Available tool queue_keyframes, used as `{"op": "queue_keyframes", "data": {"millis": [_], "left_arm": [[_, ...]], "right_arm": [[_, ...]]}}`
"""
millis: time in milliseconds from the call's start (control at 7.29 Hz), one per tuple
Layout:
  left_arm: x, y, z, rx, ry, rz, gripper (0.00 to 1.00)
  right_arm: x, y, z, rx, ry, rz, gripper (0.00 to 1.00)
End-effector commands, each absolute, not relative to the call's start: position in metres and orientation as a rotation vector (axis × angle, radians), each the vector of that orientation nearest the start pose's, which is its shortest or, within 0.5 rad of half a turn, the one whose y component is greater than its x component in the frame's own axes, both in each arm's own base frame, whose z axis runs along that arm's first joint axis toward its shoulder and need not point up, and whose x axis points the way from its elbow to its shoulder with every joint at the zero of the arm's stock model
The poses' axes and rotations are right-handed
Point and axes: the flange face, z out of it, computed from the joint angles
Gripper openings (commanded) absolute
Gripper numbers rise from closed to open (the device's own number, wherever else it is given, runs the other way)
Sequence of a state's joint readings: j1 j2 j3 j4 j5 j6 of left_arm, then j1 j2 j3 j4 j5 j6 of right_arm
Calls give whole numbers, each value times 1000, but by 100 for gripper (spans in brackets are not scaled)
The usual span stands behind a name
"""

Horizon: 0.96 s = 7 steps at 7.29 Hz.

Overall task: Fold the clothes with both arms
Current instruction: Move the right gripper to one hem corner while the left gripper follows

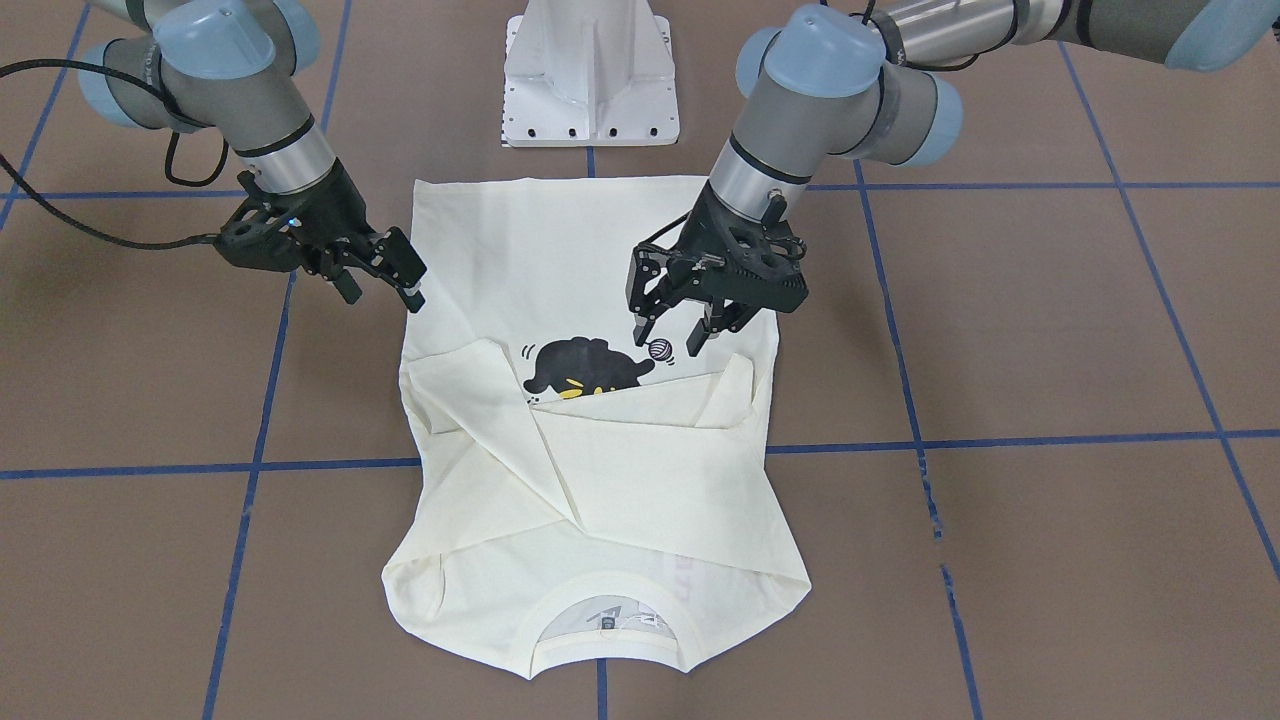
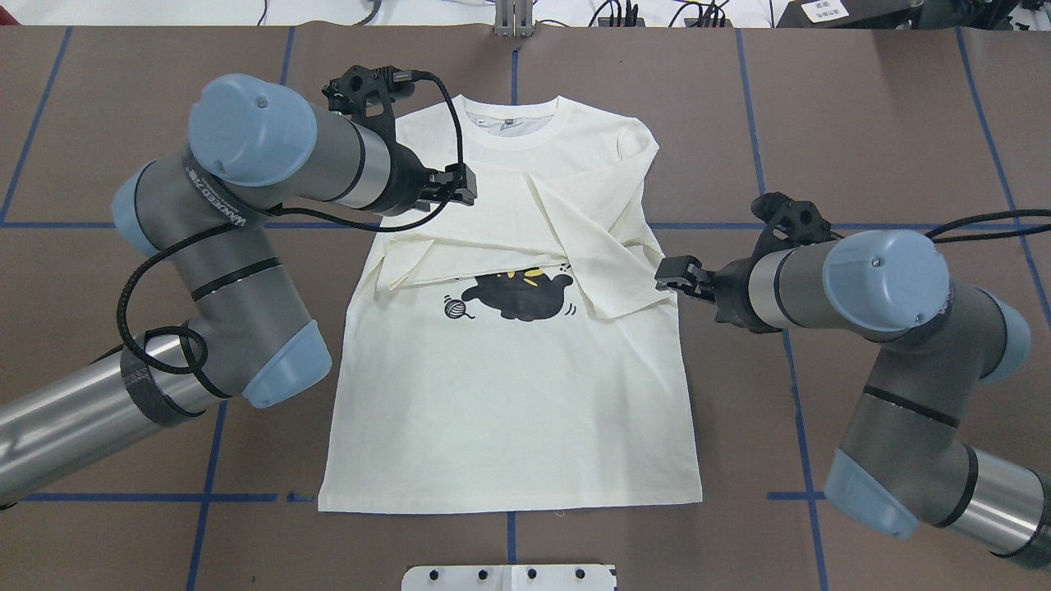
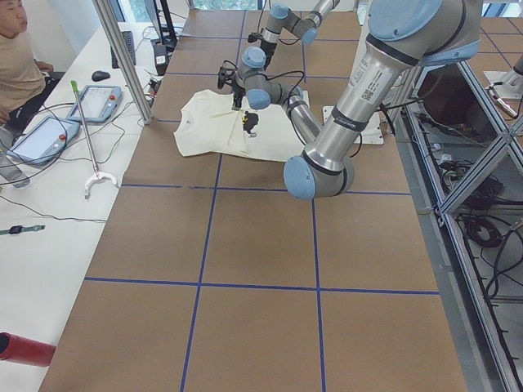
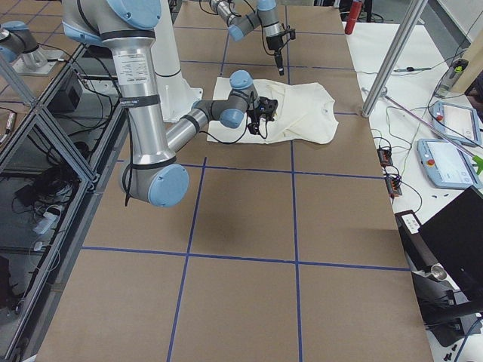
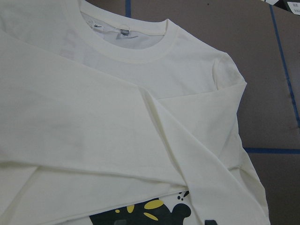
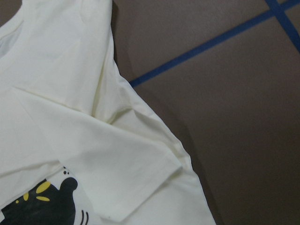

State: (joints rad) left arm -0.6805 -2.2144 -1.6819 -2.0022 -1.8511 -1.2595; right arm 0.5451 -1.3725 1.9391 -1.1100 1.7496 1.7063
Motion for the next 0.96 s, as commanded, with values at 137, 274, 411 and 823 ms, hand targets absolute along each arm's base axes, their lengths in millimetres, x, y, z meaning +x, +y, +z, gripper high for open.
{"op": "queue_keyframes", "data": {"millis": [137,274,411,823], "left_arm": [[441,-515,186,347,1133,-178,65],[440,-514,199,338,1119,-181,65],[440,-513,208,334,1112,-183,65],[440,-513,209,332,1112,-186,66]], "right_arm": [[-464,-294,335,-133,-1011,653,97],[-485,-265,333,-117,-950,695,93],[-479,-252,323,-116,-938,682,92],[-501,-204,338,-116,-824,652,90]]}}
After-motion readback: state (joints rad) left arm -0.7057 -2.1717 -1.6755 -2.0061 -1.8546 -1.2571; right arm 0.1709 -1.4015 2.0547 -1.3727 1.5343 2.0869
